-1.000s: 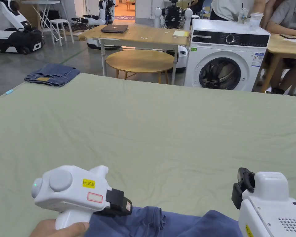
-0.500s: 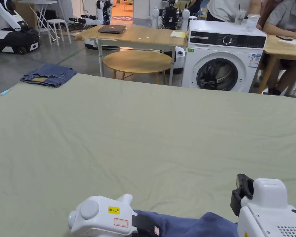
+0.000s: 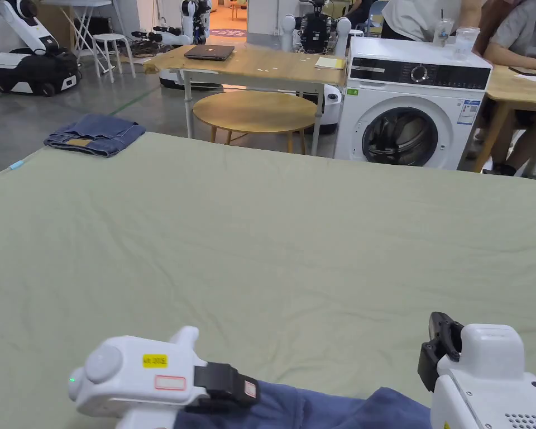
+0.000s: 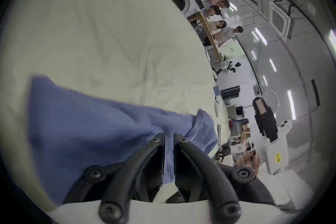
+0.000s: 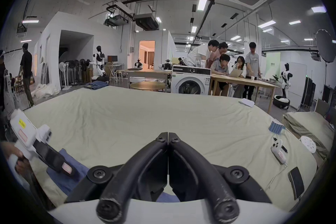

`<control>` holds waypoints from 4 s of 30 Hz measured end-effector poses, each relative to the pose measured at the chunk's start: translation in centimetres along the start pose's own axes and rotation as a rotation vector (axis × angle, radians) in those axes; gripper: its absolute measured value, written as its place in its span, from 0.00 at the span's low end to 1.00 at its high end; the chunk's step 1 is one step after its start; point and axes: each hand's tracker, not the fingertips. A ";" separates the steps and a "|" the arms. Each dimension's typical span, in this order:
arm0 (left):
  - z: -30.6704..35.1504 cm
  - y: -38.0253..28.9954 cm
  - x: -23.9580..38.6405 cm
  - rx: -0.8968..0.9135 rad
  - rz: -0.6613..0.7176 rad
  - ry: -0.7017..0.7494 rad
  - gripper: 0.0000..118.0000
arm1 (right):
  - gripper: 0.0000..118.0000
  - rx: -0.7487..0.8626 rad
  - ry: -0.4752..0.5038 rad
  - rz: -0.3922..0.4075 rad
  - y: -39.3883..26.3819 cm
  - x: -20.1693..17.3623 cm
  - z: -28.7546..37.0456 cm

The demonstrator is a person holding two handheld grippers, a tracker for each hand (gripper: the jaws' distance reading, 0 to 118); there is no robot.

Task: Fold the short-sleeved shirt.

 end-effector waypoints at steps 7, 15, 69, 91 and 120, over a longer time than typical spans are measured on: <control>8.1 1.8 -3.4 0.116 -0.040 0.105 0.53 | 0.00 0.021 -0.004 -0.007 0.5 0.0 0.0; 6.3 0.1 -9.9 -0.068 0.055 0.060 0.53 | 0.00 0.002 0.003 -0.017 0.0 0.2 -0.3; -2.2 -1.4 15.4 -0.070 -0.428 0.413 0.03 | 0.00 -0.026 0.022 -0.073 -1.2 2.4 -1.2; -6.3 -2.3 14.8 -0.097 -0.198 0.188 0.27 | 0.00 -0.058 -0.012 -0.097 -2.0 3.8 -0.8; -11.1 -1.9 9.9 -0.070 -0.303 0.096 0.00 | 0.00 -0.055 -0.035 -0.129 -2.0 4.6 -1.3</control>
